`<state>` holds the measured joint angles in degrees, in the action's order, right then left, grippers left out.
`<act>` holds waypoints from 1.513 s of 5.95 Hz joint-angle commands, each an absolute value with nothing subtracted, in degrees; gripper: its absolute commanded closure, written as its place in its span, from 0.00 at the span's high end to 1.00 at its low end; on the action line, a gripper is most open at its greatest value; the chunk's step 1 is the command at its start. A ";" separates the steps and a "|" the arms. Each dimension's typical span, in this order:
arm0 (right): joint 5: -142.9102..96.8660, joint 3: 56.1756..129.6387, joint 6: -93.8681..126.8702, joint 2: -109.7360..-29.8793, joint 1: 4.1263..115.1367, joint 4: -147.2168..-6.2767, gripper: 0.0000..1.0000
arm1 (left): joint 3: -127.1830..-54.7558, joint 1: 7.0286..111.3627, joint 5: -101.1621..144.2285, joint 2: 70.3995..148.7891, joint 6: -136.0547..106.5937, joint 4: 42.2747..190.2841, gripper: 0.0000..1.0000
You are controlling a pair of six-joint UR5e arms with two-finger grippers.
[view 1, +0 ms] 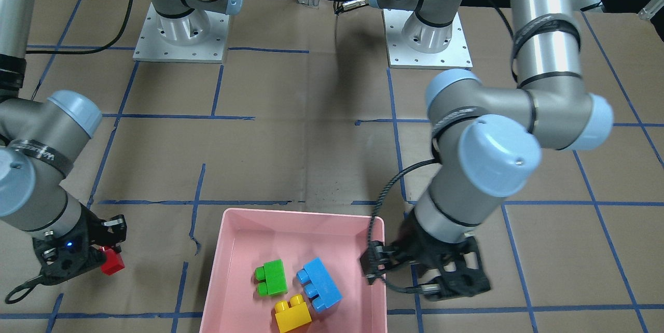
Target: Put all blocks into box
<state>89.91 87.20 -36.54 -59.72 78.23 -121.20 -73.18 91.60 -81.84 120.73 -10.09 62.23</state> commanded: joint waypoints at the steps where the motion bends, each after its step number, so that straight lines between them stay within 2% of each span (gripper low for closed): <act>1: 88.00 73.56 -22.50 -60.82 79.88 -104.25 0.24 | -73.83 85.55 -90.67 115.08 5.22 73.58 0.96; 2: 86.76 66.78 -11.80 -60.39 83.46 -97.02 0.24 | -73.92 84.65 -90.79 110.87 5.53 82.96 0.98; 3: 86.66 63.75 -2.55 -58.99 88.37 -96.25 0.24 | -75.22 85.16 -90.62 105.78 5.54 90.02 0.98; 5: 84.21 61.45 13.81 -55.13 96.12 -98.16 0.24 | -84.50 87.70 -90.53 95.15 7.89 94.57 0.98; 7: 84.29 61.79 16.26 -49.60 100.27 -102.20 0.24 | -90.16 88.33 -91.05 89.31 10.19 94.57 0.98; 8: 84.29 61.87 15.74 -48.00 100.37 -103.00 0.35 | -90.18 87.81 -93.58 89.65 10.28 93.70 0.98; 9: 84.64 61.96 15.12 -48.08 100.28 -103.18 0.99 | -89.22 87.72 -95.00 89.21 10.63 94.13 0.98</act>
